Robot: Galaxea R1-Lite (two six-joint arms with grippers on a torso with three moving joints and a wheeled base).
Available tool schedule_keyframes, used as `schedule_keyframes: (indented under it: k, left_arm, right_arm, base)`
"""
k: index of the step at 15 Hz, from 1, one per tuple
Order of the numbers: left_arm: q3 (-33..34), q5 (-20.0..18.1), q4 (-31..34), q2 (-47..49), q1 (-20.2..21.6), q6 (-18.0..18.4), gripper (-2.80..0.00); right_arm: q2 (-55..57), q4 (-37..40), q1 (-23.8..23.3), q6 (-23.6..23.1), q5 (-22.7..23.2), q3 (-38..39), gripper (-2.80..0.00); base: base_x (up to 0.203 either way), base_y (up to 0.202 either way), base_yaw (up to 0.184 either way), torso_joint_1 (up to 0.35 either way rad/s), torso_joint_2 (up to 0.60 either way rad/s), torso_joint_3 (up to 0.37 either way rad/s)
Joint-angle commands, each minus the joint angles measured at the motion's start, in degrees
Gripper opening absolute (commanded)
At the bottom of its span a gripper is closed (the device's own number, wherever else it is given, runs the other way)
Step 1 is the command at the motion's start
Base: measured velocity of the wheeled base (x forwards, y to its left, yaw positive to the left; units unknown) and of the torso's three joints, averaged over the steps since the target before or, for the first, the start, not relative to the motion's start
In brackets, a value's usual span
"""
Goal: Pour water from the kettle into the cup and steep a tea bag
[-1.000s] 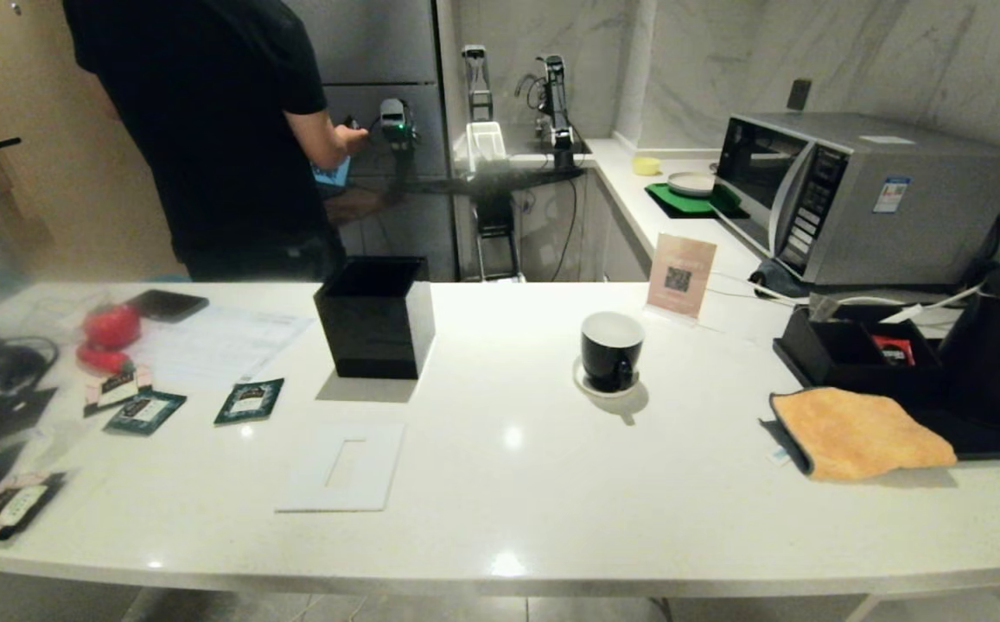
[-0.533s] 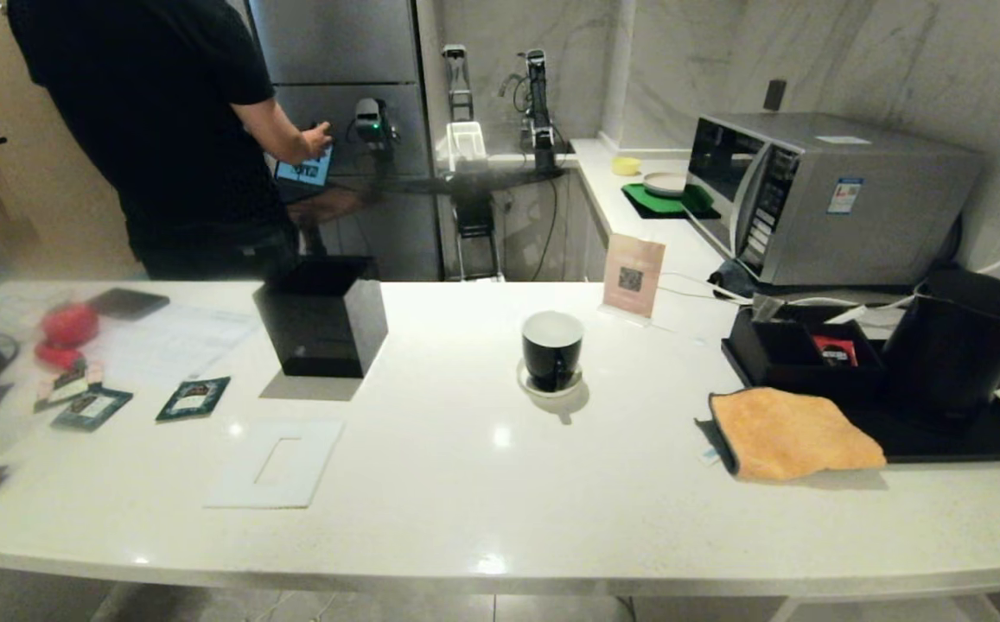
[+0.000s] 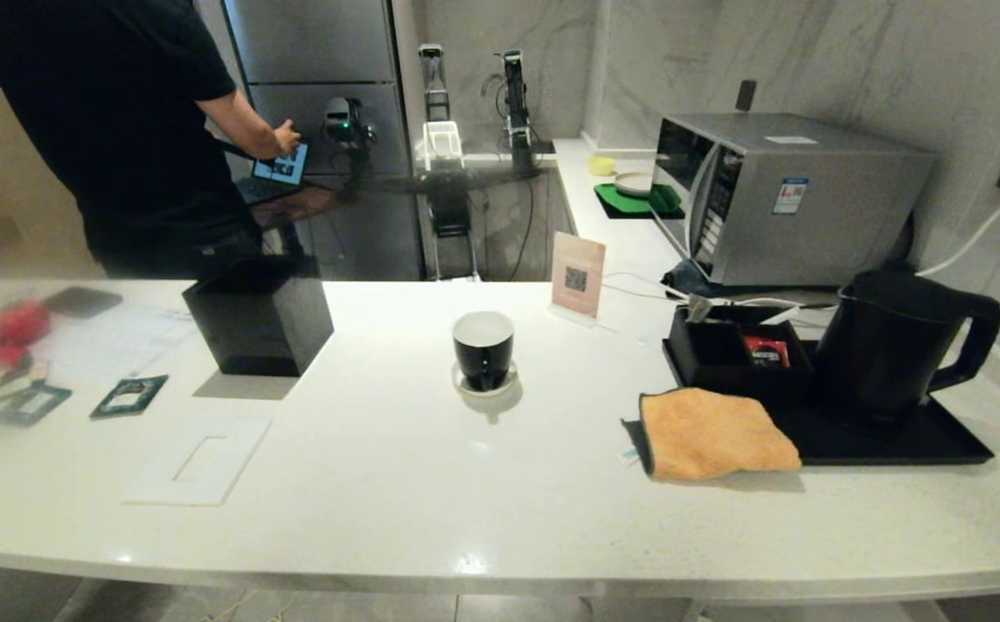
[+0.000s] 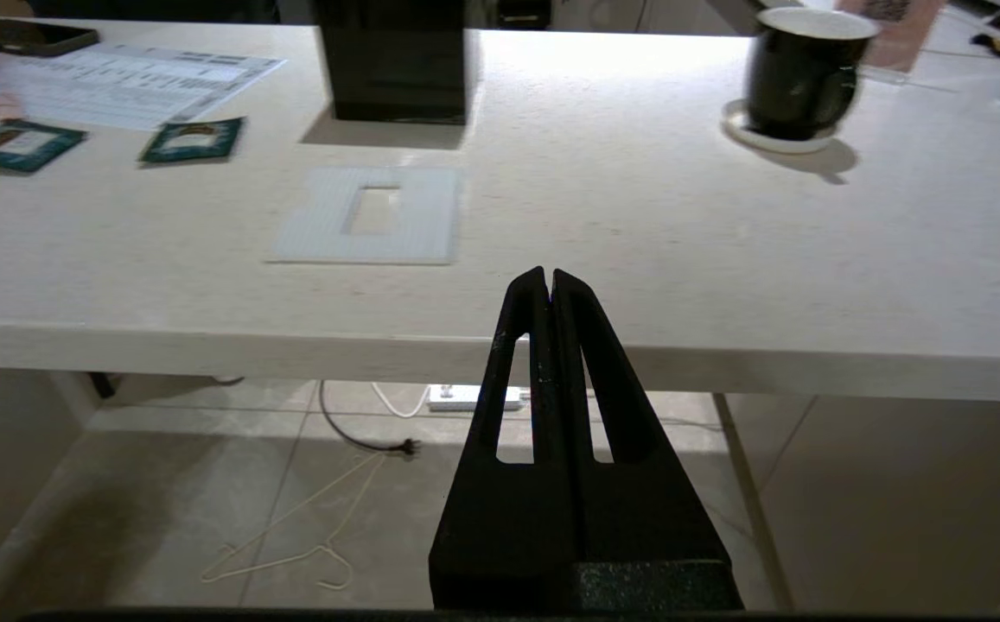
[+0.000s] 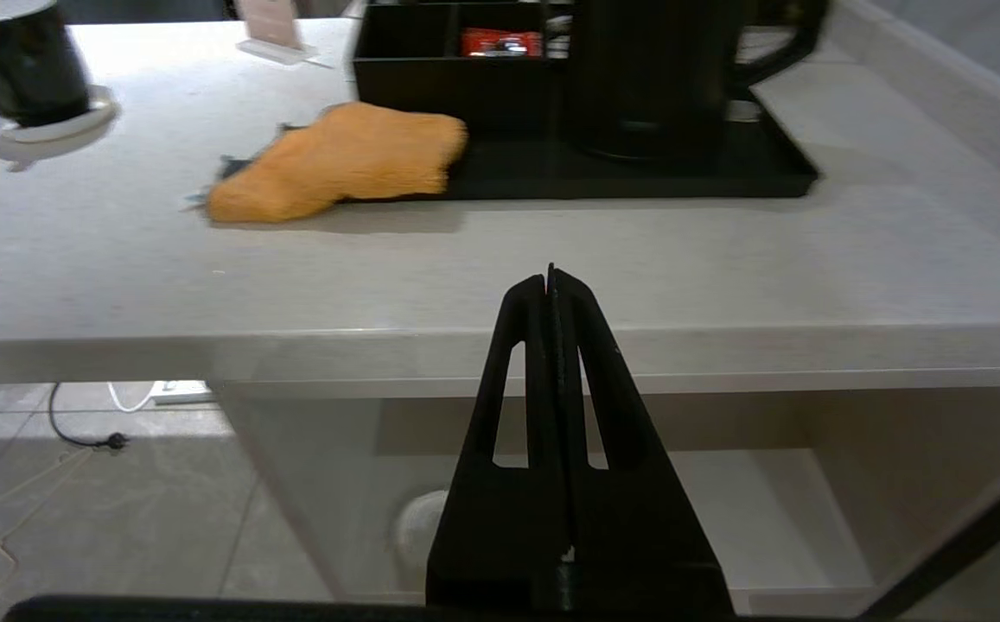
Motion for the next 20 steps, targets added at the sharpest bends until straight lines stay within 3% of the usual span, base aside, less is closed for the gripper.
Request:
schedule_keyframes:
  k: [1,7,20]
  left_arm:
    - [0.00,0.02,-0.04,0.09,0.01,-0.05,-2.80]
    - [0.00,0.11,-0.04,0.04,0.01,-0.05,-2.80]
    - [0.00,0.11,-0.04,0.00,0.01,-0.05,-2.80]
  right_arm:
    - [0.09,-0.01,0.01,0.03,0.00,0.00,-2.80]
    - [0.09,-0.01,0.01,-0.05,-0.09,0.00,-2.80]
    - [0.08,0.07,0.01,0.12,-0.46,0.00,-2.80]
  base:
    - [0.000,-0.195,0.001,0.002,0.00,0.001]
    - [0.000,-0.155,0.001,0.001,0.00,0.002]
    - [0.000,0.000,0.000,0.000,0.00,0.000]
